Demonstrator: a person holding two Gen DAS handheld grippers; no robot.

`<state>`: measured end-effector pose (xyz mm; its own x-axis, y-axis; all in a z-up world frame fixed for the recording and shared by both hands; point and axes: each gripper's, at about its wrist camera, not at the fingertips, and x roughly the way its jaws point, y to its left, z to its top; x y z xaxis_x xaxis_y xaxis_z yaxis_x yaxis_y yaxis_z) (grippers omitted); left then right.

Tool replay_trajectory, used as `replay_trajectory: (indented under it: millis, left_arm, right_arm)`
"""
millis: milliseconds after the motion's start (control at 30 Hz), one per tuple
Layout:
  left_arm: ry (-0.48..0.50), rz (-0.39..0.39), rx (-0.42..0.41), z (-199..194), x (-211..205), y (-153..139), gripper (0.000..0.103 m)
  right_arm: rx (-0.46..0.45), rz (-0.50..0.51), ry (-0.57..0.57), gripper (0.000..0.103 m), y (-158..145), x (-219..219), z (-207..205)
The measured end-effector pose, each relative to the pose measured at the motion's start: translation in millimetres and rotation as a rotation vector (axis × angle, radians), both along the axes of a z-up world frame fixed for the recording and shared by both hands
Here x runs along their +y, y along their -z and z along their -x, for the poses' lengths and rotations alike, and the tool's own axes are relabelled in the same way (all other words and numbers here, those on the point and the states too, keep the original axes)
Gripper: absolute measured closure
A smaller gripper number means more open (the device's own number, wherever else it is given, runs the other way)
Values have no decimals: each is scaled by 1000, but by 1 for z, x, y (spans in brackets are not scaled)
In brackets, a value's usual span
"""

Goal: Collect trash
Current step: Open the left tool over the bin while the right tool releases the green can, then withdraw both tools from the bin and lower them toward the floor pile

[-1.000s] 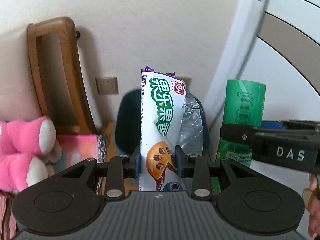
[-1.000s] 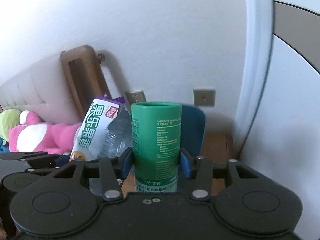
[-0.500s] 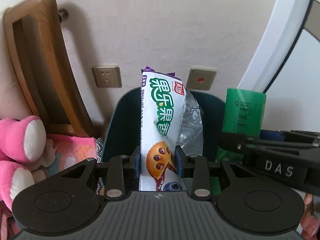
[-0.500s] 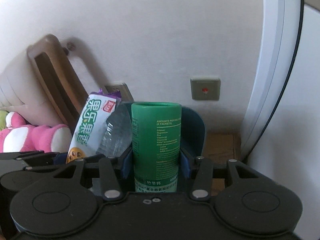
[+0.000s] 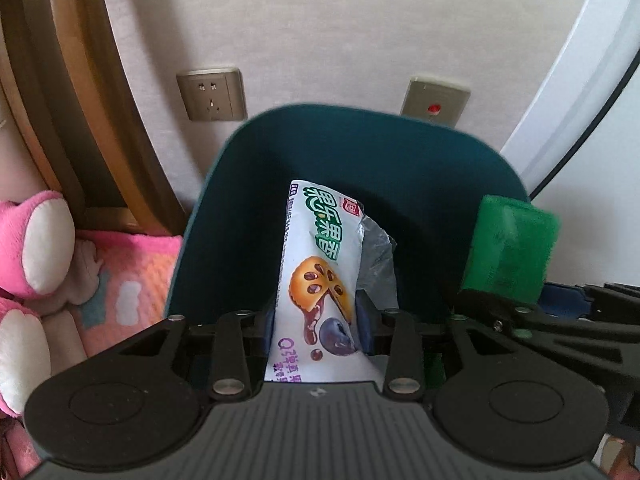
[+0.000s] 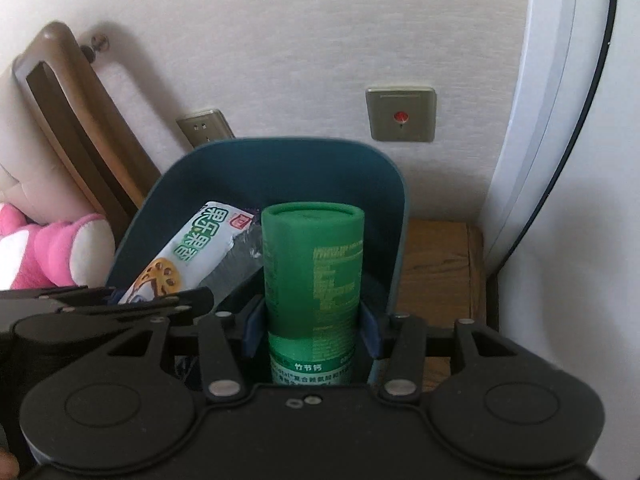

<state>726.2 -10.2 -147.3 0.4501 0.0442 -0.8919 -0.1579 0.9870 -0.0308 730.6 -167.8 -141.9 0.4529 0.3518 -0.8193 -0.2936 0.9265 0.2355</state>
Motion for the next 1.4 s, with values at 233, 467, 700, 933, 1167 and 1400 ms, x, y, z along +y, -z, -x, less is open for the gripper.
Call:
replay_trajectory:
  millis: [233,467,700,933,1167,1400]
  left_arm:
    - [-30,41,15,-1,11,7,44]
    - [-28,44,-33,13,16,-15,38]
    - [8,25,-111,57,14,-53,38]
    - [58,24,-188,121,18,-94,38]
    - [102,5,-260,200,25,-126,38]
    - [160,6,-330,276,31,-145,38]
  right_arm:
    - [11,-20,-16,50,1,-4,-3]
    - [4,-33,-31,47,-14,-5,5]
    - [-42,-58,-35,46,-43,-5,34]
    - [-92,-75,-34,46,-73,0,89]
    - [-150,-89,-21,45,-103,9,160]
    - [-206,-101,23,44,-120,15,247]
